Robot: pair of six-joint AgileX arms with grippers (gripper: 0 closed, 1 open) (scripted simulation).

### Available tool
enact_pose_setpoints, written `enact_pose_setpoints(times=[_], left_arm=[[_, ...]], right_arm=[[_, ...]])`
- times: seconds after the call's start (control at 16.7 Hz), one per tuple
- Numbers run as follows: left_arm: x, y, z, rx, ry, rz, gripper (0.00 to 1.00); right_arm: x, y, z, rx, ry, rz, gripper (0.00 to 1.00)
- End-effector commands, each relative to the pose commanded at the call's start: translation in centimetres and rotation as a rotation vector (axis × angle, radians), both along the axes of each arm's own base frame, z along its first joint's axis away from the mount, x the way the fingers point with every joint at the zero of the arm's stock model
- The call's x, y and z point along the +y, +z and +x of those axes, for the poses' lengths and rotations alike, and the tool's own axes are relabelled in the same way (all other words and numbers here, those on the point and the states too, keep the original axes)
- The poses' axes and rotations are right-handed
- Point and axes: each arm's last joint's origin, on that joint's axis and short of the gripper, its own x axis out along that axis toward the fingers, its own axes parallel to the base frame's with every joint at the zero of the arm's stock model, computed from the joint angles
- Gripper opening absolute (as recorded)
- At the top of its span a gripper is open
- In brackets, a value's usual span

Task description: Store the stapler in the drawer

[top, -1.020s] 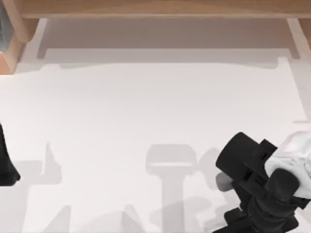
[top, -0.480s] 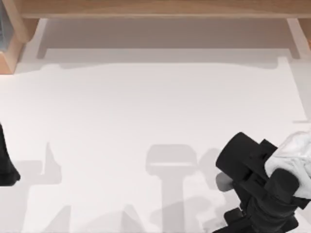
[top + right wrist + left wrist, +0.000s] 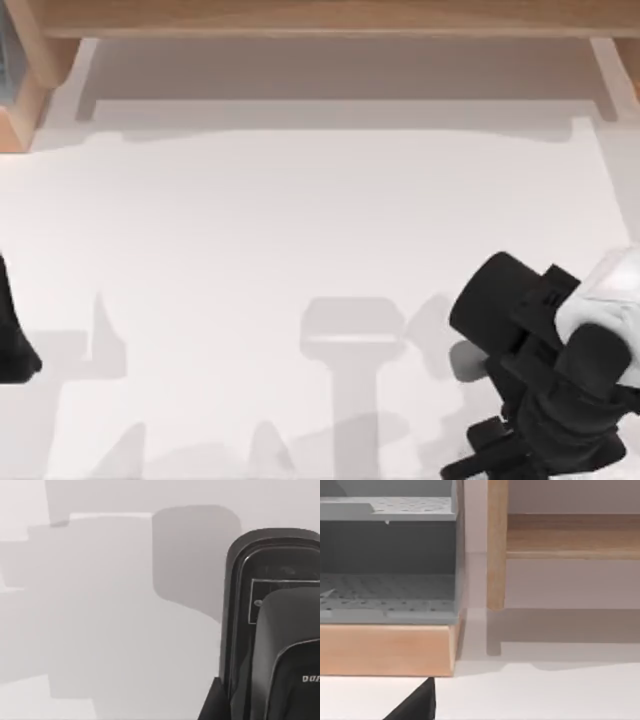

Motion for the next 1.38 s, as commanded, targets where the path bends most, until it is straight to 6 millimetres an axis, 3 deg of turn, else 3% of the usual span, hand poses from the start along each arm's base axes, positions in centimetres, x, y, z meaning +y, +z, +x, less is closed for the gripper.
enact_pose_setpoints(times=[0.3,0.42,0.6,0.78,0.96,1.14,1.26,1.38], left_arm=[[0.0,0.0,0.0,0.0,0.0,0.0,1.0],[0.0,0.0,0.0,0.0,0.0,0.0,1.0],[0.0,0.0,0.0,0.0,0.0,0.0,1.0],[0.0,0.0,0.0,0.0,0.0,0.0,1.0],[0.0,0.0,0.0,0.0,0.0,0.0,1.0],[0.0,0.0,0.0,0.0,0.0,0.0,1.0],[0.0,0.0,0.0,0.0,0.0,0.0,1.0],[0.0,0.0,0.0,0.0,0.0,0.0,1.0]], right_arm=[[0.0,0.2,0.0,0.0,-0.001,0.001,0.0],[-0.1,1.0,0.9,-0.017,-0.015,0.026,0.0],[-0.7,3.9,4.2,-0.077,-0.063,0.096,0.0],[-2.7,8.7,9.3,-0.186,-0.135,0.18,0.0],[-6.8,14.7,14.9,-0.337,-0.211,0.23,0.0],[-12.7,19.2,19.4,-0.465,-0.278,0.212,0.0],[-17.1,20.7,21.8,-0.512,-0.315,0.169,0.0],[-21.5,20.5,24.0,-0.511,-0.346,0.118,0.0]])
